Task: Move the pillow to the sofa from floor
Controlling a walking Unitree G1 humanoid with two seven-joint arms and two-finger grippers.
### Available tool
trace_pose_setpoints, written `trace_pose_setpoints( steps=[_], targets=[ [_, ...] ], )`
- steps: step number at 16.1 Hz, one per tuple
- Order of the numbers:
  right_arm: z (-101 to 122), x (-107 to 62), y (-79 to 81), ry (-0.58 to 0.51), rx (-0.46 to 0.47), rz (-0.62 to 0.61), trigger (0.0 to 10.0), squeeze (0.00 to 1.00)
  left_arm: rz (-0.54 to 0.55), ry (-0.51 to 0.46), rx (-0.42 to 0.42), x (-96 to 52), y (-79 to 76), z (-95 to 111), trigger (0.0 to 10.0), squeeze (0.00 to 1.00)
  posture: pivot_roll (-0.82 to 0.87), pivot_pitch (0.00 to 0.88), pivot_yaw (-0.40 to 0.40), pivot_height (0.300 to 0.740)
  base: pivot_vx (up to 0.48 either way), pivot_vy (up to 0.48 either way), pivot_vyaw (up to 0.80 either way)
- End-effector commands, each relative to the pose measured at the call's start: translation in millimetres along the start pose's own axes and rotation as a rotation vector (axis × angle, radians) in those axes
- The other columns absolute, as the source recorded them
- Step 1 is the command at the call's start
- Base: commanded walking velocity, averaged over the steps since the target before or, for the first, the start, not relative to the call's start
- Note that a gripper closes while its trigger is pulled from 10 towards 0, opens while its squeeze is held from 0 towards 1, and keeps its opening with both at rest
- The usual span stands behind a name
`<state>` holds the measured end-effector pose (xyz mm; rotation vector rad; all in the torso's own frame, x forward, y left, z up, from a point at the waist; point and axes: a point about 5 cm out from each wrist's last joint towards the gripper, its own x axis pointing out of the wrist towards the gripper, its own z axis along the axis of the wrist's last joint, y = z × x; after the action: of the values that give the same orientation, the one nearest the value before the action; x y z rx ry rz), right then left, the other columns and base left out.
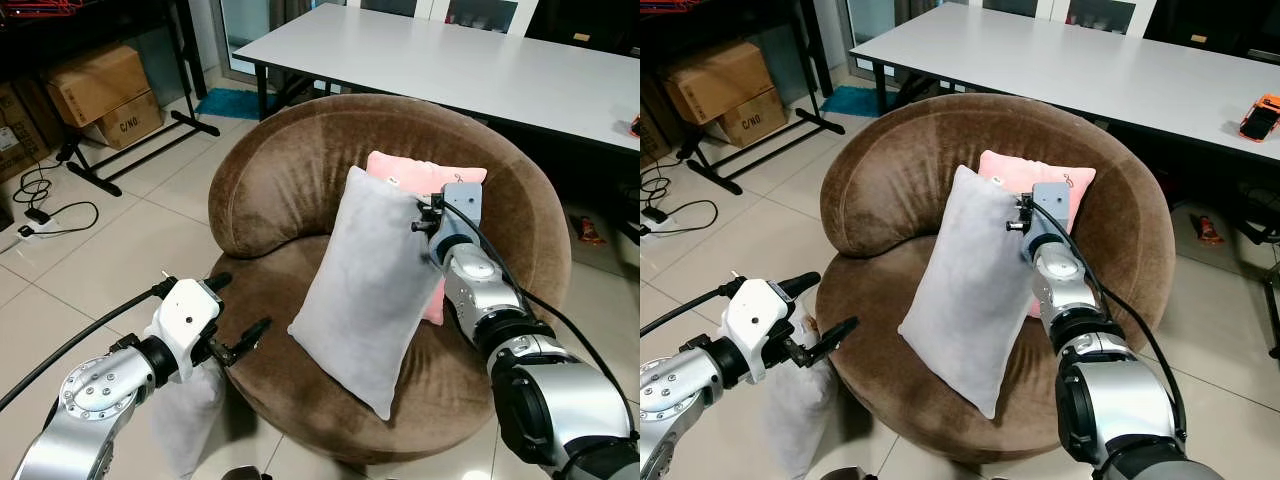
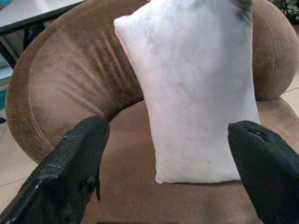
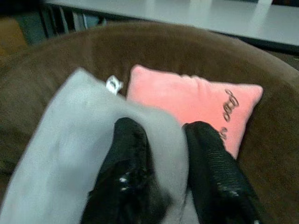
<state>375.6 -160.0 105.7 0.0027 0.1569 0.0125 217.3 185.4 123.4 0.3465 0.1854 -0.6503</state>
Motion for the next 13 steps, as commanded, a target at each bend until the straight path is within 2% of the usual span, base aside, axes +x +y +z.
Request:
trace_pose_setpoints(
  steps=[1, 2, 3, 4, 6, 8, 9, 10, 11, 13],
  targets=[
    [12, 1.9, -3.2, -0.060, 0.041, 0.006, 10.0, 1.00, 0.023, -0.010, 0.004, 2.3, 1.2, 1, 10.0, 0.00, 0.04, 0.000, -0.009, 0.729, 0.000, 0.000, 0.00],
    [14, 1.0, -6.7, -0.087, 0.067, -0.005, 10.0, 1.00, 0.049, -0.015, 0.004, 3.7, 1.7, 1, 10.0, 0.00, 0.03, 0.000, -0.008, 0.729, 0.000, 0.000, 0.00],
    [18, -0.8, -13.1, -0.140, 0.043, -0.028, 10.0, 0.53, 0.105, -0.023, 0.005, 7.4, 4.0, 2, 10.0, 0.00, 0.03, 0.000, -0.007, 0.729, 0.000, 0.000, 0.00],
    [20, -2.8, -18.4, -0.177, 0.049, -0.041, 10.0, 0.00, 0.154, -0.030, 0.000, 10.7, 5.6, 2, 10.0, 0.00, 0.03, 0.000, -0.005, 0.729, 0.000, 0.000, 0.00],
    [20, -5.8, -22.6, -0.206, 0.082, -0.022, 10.0, 0.00, 0.214, -0.034, -0.006, 13.9, 6.3, 2, 10.0, 0.00, 0.02, 0.000, -0.004, 0.729, 0.000, 0.000, 0.00],
    [13, -15.3, -17.8, -0.209, 0.062, 0.040, 10.0, 0.00, 0.289, -0.045, -0.021, 13.6, 8.0, 2, 10.0, 0.00, 0.01, 0.000, -0.011, 0.729, 0.000, 0.000, 0.00],
    [4, -28.4, -9.0, -0.189, 0.048, 0.106, 10.0, 0.00, 0.345, -0.057, -0.021, 12.4, 9.1, 3, 10.0, 0.00, 0.00, 0.000, -0.014, 0.729, 0.000, 0.000, 0.00],
    [-10, -52.0, 2.9, -0.129, 0.036, 0.161, 10.0, 0.00, 0.391, -0.060, -0.035, 10.7, 8.7, 2, 10.0, 0.00, -0.01, 0.000, -0.015, 0.729, 0.000, 0.000, 0.00],
    [-18, -67.0, 6.3, -0.096, 0.068, 0.136, 10.0, 0.00, 0.407, -0.055, -0.039, 9.8, 7.2, 1, 10.0, 0.00, -0.01, 0.000, -0.018, 0.729, 0.000, 0.000, 0.00],
    [-23, -83.7, 12.8, -0.089, 0.099, 0.123, 10.0, 0.00, 0.428, -0.052, -0.045, 7.7, 5.9, -1, 10.0, 0.00, -0.02, 0.000, -0.016, 0.729, 0.000, 0.000, 0.00]
  ],
)
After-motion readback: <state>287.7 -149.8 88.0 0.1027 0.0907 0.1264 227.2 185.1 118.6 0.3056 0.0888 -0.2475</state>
